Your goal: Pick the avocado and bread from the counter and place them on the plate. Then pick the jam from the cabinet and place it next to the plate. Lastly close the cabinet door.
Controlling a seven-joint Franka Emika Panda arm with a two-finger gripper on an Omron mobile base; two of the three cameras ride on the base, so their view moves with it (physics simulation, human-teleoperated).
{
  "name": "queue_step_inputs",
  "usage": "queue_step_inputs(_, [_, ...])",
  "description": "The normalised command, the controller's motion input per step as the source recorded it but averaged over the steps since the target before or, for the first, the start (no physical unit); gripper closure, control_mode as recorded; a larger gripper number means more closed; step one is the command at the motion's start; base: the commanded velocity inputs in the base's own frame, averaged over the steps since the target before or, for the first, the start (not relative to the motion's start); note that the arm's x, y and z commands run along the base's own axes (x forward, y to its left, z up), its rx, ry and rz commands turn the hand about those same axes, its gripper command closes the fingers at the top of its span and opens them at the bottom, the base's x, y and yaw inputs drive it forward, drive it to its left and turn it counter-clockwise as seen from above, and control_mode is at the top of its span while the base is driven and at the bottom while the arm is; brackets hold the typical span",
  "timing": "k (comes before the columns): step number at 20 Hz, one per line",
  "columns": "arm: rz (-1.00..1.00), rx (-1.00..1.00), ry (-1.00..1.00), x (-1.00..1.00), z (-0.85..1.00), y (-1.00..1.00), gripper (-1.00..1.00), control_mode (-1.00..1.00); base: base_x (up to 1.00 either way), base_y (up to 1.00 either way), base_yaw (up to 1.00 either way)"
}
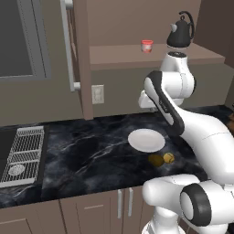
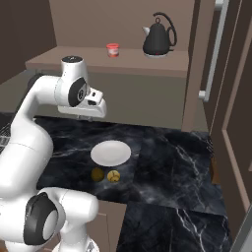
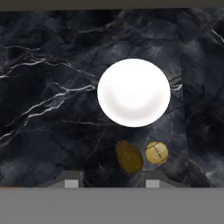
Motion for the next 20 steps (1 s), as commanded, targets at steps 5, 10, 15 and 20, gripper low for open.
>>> queue_step_inputs(5, [0.0, -0.03, 0.0, 0.0, -0.15, 0.0, -1.0, -1.0, 0.0, 0.0, 0.0])
queue_step_inputs(10, [0.0, 0.0, 0.01, 0.0, -0.26, -0.02, -1.0, -1.0, 0.0, 0.0, 0.0])
queue_step_inputs(15, [0.01, -0.01, 0.09, 0.0, -0.38, -0.02, -1.0, -1.0, 0.0, 0.0, 0.0])
queue_step_inputs(20, [0.01, -0.01, 0.07, -0.02, -0.32, 0.0, -1.0, -1.0, 0.0, 0.0, 0.0])
